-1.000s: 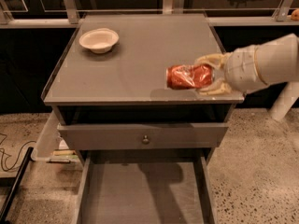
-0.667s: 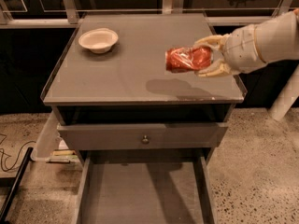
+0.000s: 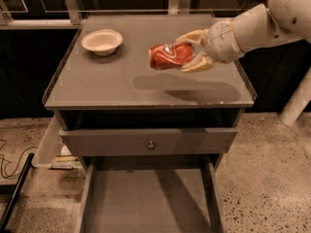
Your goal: Pick coke can from middle drawer and place on counter
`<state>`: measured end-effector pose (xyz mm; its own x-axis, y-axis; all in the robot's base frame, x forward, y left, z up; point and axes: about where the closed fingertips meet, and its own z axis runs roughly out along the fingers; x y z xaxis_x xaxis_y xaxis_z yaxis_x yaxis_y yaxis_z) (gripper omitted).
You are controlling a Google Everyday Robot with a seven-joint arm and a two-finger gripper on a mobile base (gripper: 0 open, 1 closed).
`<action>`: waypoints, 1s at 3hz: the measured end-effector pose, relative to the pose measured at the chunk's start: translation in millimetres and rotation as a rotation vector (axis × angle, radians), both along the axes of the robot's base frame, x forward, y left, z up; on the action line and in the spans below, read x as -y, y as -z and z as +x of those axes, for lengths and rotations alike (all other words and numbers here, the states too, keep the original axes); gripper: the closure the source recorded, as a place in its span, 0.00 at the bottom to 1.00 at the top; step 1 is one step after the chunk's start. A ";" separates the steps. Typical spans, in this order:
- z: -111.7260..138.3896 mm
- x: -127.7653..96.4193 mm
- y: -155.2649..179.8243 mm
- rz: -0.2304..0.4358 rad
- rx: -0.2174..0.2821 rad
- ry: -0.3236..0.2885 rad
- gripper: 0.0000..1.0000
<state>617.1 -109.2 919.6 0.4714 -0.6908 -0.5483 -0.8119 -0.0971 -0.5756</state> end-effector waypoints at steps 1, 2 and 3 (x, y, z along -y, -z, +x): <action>10.5 -15.7 16.6 0.014 -0.060 -0.007 1.00; 23.5 -17.9 32.4 0.003 -0.124 0.075 1.00; 34.5 -17.4 49.1 0.000 -0.192 0.150 1.00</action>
Offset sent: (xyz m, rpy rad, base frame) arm 0.0397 0.0133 -0.0487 -0.0006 0.2153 -0.2130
